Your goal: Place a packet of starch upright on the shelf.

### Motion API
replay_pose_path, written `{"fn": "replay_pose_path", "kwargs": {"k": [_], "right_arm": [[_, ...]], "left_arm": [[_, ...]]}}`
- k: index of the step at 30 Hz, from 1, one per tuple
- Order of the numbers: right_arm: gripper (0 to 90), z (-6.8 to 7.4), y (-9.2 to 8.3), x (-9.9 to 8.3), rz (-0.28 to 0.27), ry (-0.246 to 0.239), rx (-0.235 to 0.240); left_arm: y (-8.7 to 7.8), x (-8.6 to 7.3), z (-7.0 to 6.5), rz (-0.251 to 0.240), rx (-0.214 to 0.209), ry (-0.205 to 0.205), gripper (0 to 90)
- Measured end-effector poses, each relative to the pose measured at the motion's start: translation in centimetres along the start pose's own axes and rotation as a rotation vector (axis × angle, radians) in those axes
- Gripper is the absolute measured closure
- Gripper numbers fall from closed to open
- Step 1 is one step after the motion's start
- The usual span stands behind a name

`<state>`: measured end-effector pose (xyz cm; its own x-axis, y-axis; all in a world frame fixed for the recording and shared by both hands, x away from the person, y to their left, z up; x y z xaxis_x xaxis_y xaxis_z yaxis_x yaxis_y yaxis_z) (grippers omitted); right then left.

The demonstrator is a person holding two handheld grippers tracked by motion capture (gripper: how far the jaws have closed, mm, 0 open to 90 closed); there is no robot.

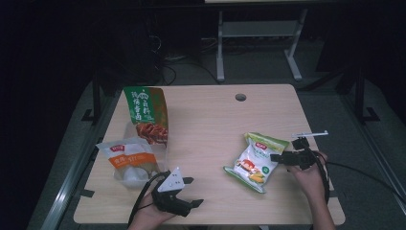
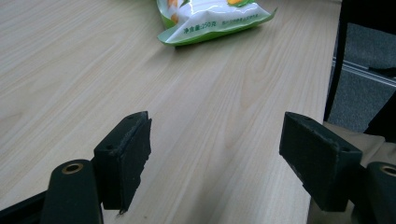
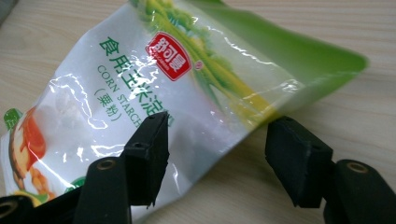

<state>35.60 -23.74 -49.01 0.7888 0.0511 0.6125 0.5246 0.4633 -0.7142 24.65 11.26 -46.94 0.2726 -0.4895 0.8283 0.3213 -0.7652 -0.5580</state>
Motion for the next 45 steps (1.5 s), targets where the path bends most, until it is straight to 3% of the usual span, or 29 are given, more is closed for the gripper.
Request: {"fn": "replay_pose_path", "kwargs": {"k": [2,3,6,8,9,13,18,23,31,32,38,40,42,43,45], "right_arm": [[41.2,0.3,0.4,0.2,0.003,-0.001,0.010],[49.0,0.6,0.8,0.4,-0.006,-0.005,0.023],[60.3,1.1,1.1,0.7,-0.009,-0.019,0.041],[62.6,1.3,1.2,0.7,-0.010,-0.028,0.042],[71.1,1.7,1.4,0.9,-0.009,-0.042,0.046],[86.4,2.3,1.5,1.1,-0.001,-0.065,0.056],[88.3,2.8,1.3,1.2,0.004,-0.099,0.045],[88.7,3.7,0.1,1.8,-0.029,-0.131,0.083],[88.8,6.7,-1.7,3.2,-0.096,-0.223,0.133],[89.0,7.6,-2.1,3.5,-0.113,-0.245,0.149],[89.2,9.5,-2.9,3.9,-0.165,-0.328,0.170],[89.3,9.8,-3.1,3.9,-0.170,-0.330,0.179],[89.3,10.7,-3.6,4.1,-0.198,-0.363,0.213],[89.4,11.5,-3.9,4.4,-0.213,-0.395,0.239],[89.3,12.4,-4.3,4.6,-0.232,-0.414,0.262]], "left_arm": [[0.0,0.0,0.0,0.000,0.002,0.000,24.4],[0.0,0.0,0.1,-0.001,0.002,-0.002,24.4],[0.0,0.0,0.1,-0.001,0.002,0.000,24.4],[0.0,0.0,0.1,0.000,0.002,-0.001,24.4],[0.0,0.0,0.0,0.000,0.002,0.000,24.4],[0.0,0.0,0.0,0.000,0.003,0.002,24.5],[-0.1,0.1,0.2,-0.003,0.004,0.000,24.7],[0.1,0.0,0.2,0.000,0.003,-0.007,24.9],[0.1,0.4,0.3,-0.016,-0.005,-0.026,24.9],[0.1,0.5,0.3,-0.017,-0.003,-0.028,24.9],[0.8,0.9,0.7,-0.009,-0.002,-0.046,24.6],[0.8,0.9,0.8,-0.004,-0.001,-0.046,24.1],[1.0,1.1,1.2,-0.004,0.003,-0.037,24.1],[1.2,1.3,1.2,-0.010,0.000,-0.054,23.6],[1.7,1.7,1.5,-0.011,-0.001,-0.054,23.5]]}}
Point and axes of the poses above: each handheld gripper's, and its own axes: y roughly forward along the jaws, x roughly out of its top, z roughly to its left, the point moved 6 cm from there along y, roughly forward along the jaws, and after that the axes turned 4 degrees about -z, right-handed, at the moved point
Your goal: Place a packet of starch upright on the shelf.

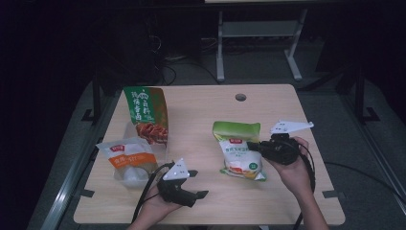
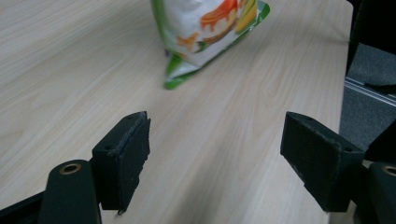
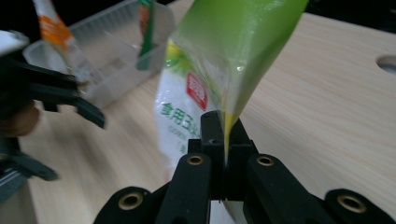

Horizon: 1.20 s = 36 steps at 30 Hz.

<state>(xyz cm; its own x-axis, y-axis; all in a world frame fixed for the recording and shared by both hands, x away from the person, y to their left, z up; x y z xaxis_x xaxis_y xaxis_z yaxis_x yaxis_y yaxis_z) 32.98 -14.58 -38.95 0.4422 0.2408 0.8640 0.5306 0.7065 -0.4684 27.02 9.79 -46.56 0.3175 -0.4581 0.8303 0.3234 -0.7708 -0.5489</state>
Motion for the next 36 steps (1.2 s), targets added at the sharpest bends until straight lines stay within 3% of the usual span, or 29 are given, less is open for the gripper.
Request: {"fn": "replay_pose_path", "kwargs": {"k": [8,14,16,17,18,19,20,23,24,27,36], "right_arm": [[89.3,2.2,0.3,1.2,-0.020,-0.052,0.072],[89.2,3.3,1.4,0.1,-0.005,-0.073,0.182],[89.2,3.4,1.5,-0.1,-0.002,-0.075,0.194],[89.2,3.6,1.6,-0.3,0.009,-0.082,0.205],[89.1,3.8,1.9,-0.6,0.033,-0.105,0.210],[89.1,3.8,1.9,-0.6,0.033,-0.105,0.210],[89.0,4.0,1.8,-0.7,0.041,-0.112,0.226],[88.7,3.8,1.7,-0.9,0.052,-0.126,0.217],[88.7,3.8,1.7,-0.9,0.052,-0.126,0.217],[88.5,3.4,1.7,-1.2,0.063,-0.135,0.197],[87.9,3.4,2.1,-1.3,0.086,-0.157,0.183]], "left_arm": [[1.2,1.4,0.7,-0.024,0.014,-0.014,23.4],[2.5,2.3,1.8,-0.037,0.001,-0.059,23.7],[2.8,2.6,1.8,-0.050,-0.013,-0.079,24.7],[3.0,2.8,1.8,-0.056,-0.023,-0.083,26.9],[3.2,3.2,1.8,-0.072,-0.060,-0.101,35.4],[3.2,3.2,1.8,-0.072,-0.060,-0.101,43.9],[3.3,3.6,1.6,-0.108,-0.093,-0.122,54.0],[3.3,3.8,1.7,-0.115,-0.077,-0.118,71.8],[3.2,3.9,1.8,-0.129,-0.076,-0.119,71.8],[3.1,4.1,1.9,-0.138,-0.057,-0.131,85.0],[2.4,3.8,1.6,-0.146,-0.028,-0.137,89.1]]}}
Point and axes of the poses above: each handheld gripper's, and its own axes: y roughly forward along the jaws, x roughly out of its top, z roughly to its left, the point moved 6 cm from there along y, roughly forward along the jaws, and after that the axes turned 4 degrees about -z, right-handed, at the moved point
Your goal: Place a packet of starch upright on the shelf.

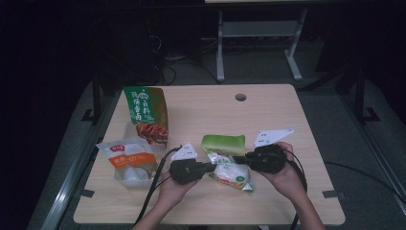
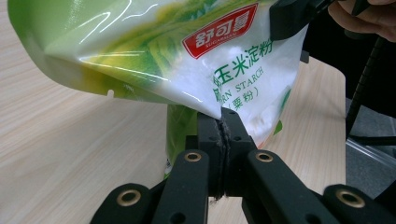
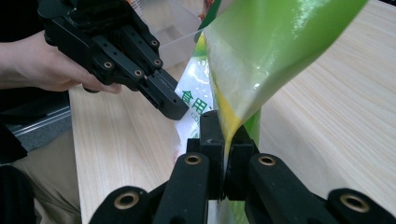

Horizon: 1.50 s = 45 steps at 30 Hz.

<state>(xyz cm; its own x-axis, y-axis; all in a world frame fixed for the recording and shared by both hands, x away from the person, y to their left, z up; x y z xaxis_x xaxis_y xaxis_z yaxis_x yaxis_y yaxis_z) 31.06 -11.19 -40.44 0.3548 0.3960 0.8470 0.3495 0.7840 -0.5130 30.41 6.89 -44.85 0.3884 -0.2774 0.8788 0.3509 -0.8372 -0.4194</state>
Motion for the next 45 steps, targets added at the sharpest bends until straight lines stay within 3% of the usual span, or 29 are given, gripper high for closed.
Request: {"fn": "replay_pose_path", "kwargs": {"k": [9,13,18,22,27,32,38,45], "right_arm": [[86.2,0.3,0.7,-0.4,0.032,-0.005,0.014],[79.2,0.5,1.3,-0.8,0.078,-0.014,-0.006],[79.1,0.6,1.8,-0.9,0.092,-0.013,-0.004],[84.8,0.7,1.8,-0.9,0.100,-0.008,-0.006],[89.3,0.4,1.4,-0.8,0.081,0.034,0.010],[89.5,0.3,1.2,-0.5,0.082,0.045,0.000],[89.5,0.2,1.1,0.4,0.078,0.047,-0.011],[89.6,0.1,1.1,2.2,0.076,0.042,-0.019]], "left_arm": [[-0.8,-0.2,-0.3,0.013,0.026,0.027,89.8],[-0.8,-0.3,-0.6,0.013,0.029,0.035,89.8],[-0.9,-0.4,-0.8,0.022,0.038,0.055,89.6],[-1.0,-0.4,-0.8,0.024,0.038,0.058,88.4],[-1.6,-0.5,-0.9,0.040,0.055,0.092,79.7],[-2.4,-1.0,-1.3,0.062,0.075,0.123,72.7],[-3.5,-1.9,-1.8,0.064,0.054,0.116,64.1],[-4.5,-2.9,-2.4,0.098,0.039,0.139,50.5]]}}
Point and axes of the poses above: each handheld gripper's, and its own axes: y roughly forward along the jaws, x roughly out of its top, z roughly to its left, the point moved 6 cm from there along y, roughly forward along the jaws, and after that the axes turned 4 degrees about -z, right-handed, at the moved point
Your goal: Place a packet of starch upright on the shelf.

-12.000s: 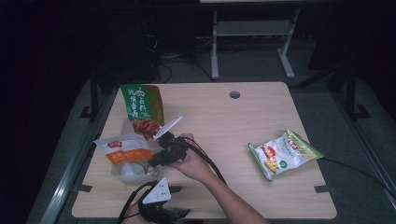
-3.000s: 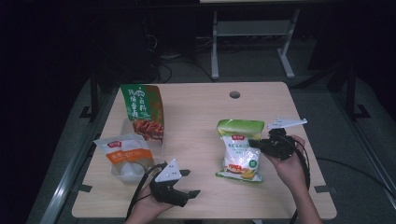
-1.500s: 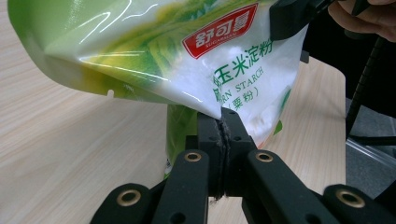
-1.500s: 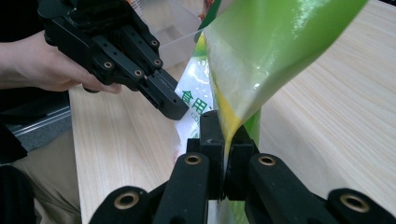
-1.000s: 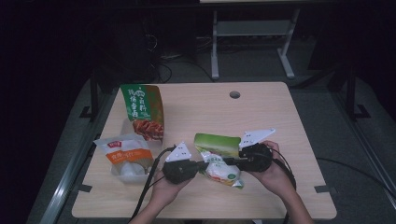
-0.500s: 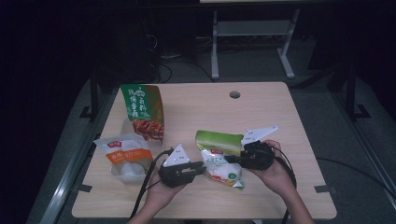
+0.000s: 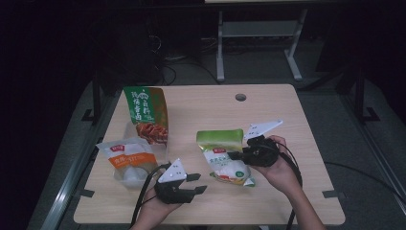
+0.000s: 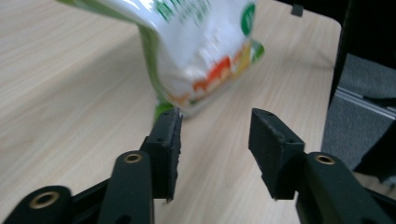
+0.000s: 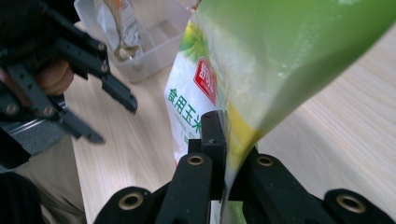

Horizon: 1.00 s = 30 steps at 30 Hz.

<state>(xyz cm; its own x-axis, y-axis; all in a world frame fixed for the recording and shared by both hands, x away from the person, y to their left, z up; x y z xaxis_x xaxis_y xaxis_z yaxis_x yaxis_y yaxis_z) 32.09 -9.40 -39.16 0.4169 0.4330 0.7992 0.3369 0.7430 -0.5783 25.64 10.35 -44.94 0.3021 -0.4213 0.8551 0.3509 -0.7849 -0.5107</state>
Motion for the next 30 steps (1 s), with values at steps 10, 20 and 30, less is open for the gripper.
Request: {"fn": "replay_pose_path", "kwargs": {"k": [10,20,30], "right_arm": [[89.6,0.1,0.3,2.4,-0.031,0.026,0.017],[89.6,0.7,1.0,5.5,-0.045,0.013,0.030],[89.6,1.7,2.1,8.8,-0.054,-0.019,0.055]], "left_arm": [[-1.1,-1.2,-0.6,0.013,0.001,0.025,38.5],[-1.2,-2.3,-0.9,0.017,-0.021,0.012,33.9],[-1.1,-2.5,-1.3,0.019,-0.035,0.025,29.7]]}}
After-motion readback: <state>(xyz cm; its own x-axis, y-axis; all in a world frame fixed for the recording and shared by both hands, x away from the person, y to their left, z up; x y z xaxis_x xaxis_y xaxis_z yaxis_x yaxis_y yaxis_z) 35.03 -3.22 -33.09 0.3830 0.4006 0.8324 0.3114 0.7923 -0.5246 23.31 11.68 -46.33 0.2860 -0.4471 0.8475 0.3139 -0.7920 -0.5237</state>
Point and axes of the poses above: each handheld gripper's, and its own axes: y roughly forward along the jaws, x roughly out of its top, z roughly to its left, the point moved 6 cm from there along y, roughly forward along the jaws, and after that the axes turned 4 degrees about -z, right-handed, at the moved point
